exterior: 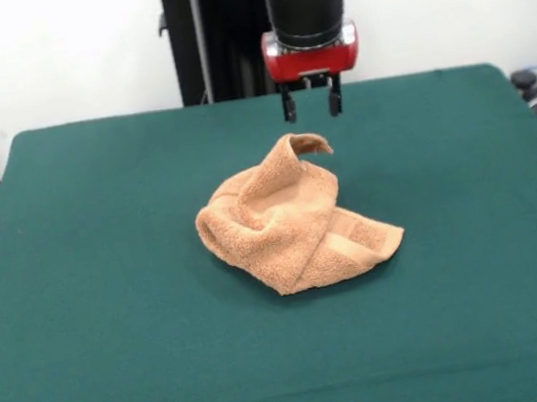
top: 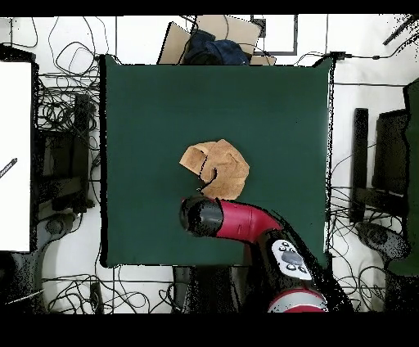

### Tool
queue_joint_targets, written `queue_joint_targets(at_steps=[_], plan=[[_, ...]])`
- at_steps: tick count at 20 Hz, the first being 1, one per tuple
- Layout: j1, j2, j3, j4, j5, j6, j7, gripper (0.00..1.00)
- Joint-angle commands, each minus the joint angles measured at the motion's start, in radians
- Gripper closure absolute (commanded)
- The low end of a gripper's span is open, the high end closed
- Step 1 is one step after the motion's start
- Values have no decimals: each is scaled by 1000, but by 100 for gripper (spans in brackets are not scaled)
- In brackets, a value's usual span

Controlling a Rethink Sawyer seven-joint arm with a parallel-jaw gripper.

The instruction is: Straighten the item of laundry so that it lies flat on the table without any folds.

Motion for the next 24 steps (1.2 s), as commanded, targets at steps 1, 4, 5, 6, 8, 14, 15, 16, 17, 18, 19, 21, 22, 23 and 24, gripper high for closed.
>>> queue_joint_targets(at_steps=[1, 4, 5, 6, 8, 14, 15, 16, 17, 18, 19, 21, 22, 23, 24], plan=[[-28, 14, 109, -91, 4, 111, 35, 0], [-43, 16, 122, -89, 8, 117, 35, 0], [-48, 18, 128, -88, 9, 117, 35, 0], [-53, 21, 133, -87, 11, 116, 35, 0], [-54, 24, 135, -97, 9, 125, 35, 0], [-42, 47, 130, -147, -20, 140, 20, 0], [-40, 59, 129, -153, -22, 132, 22, 0], [-32, 75, 122, -165, -27, 123, 25, 0], [-24, 91, 116, -177, -33, 114, 29, 0], [-20, 104, 114, -184, -32, 111, 34, 0], [-20, 109, 117, -184, -30, 103, 37, 0], [-22, 115, 124, -181, -25, 94, 42, 0], [-24, 113, 126, -178, -22, 93, 45, 0], [-27, 114, 129, -176, -20, 93, 45, 0], [-32, 116, 134, -176, -17, 92, 45, 0]])
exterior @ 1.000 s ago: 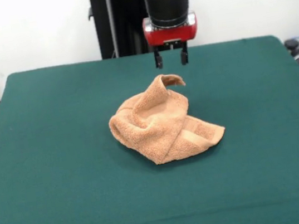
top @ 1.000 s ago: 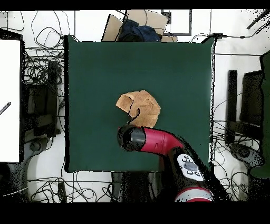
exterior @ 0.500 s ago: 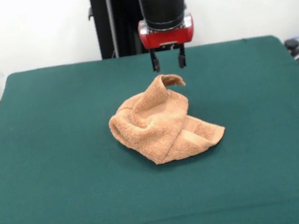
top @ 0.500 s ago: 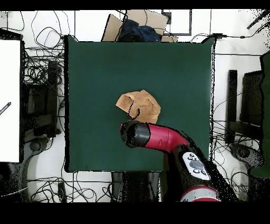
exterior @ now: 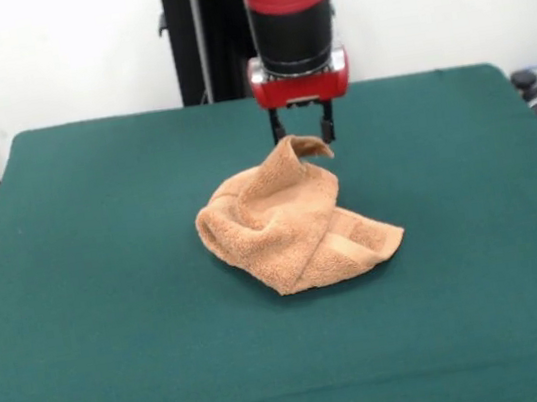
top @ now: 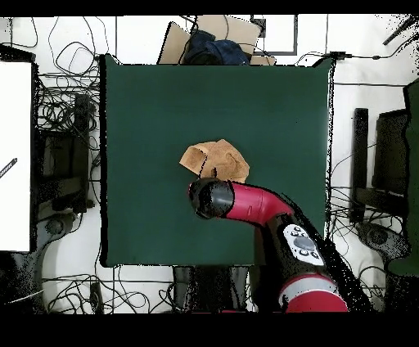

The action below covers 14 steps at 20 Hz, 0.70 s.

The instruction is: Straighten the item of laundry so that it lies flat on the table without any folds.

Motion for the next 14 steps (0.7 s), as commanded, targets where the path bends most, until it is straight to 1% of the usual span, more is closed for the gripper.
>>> queue_joint_targets(at_steps=[1, 6, 14], plan=[[6, 75, 106, -59, -16, 30, 44, 0], [-4, 95, 117, -71, -15, 27, 39, 0], [-19, 64, 127, -32, -14, 23, 51, 0]])
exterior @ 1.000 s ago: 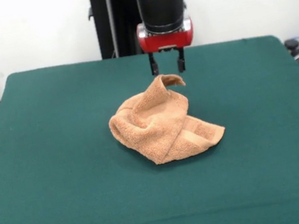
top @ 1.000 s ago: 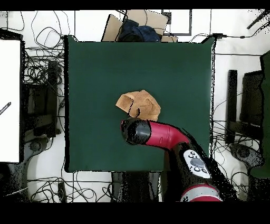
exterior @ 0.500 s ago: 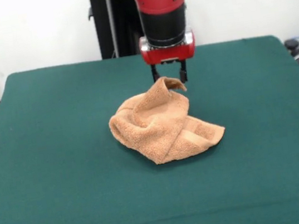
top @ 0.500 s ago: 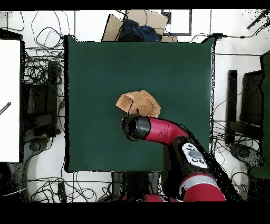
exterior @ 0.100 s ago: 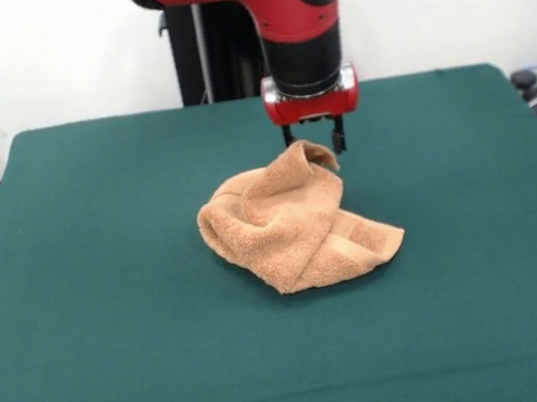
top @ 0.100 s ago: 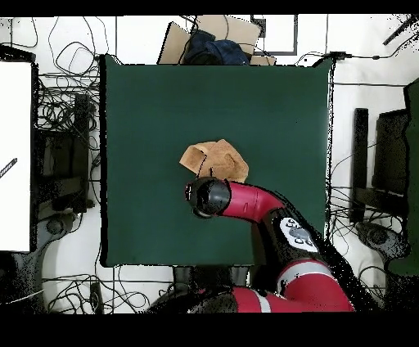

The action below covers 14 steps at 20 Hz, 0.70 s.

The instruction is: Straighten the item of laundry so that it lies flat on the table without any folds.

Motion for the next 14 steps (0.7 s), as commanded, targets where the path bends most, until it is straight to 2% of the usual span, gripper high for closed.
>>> queue_joint_targets(at_steps=[1, 14], plan=[[-13, -6, 99, -14, -14, 24, 52, 0], [-44, -83, 179, 1, 30, 101, 48, 0]])
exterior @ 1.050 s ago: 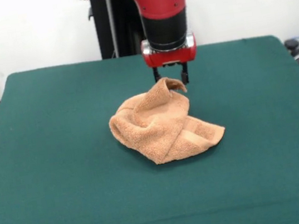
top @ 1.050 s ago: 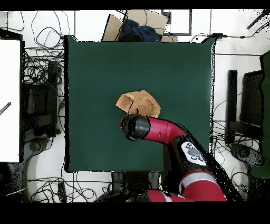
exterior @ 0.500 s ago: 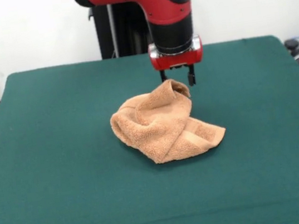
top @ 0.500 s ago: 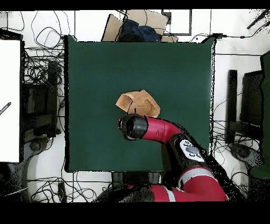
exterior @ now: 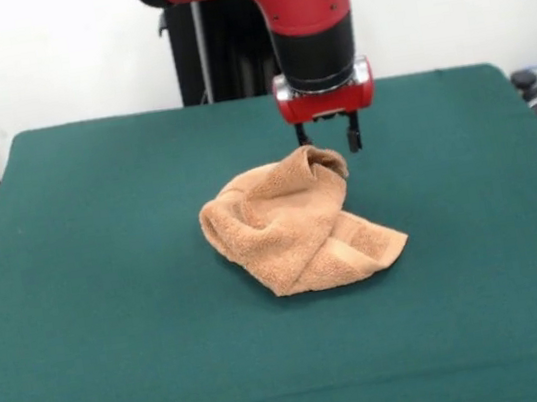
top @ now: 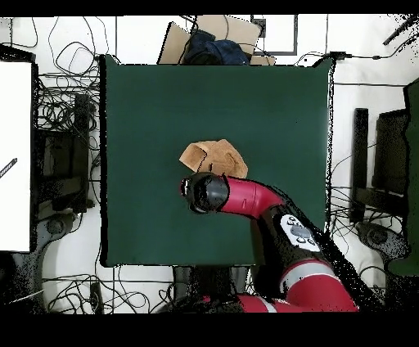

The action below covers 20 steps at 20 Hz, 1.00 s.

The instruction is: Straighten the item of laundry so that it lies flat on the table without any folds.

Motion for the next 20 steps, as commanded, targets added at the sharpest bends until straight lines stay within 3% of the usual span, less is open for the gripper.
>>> queue_joint_targets(at_steps=[1, 20], plan=[[-28, -44, 133, 4, 32, 89, 49, 0], [-38, -32, 145, -49, 6, 93, 48, 0]])
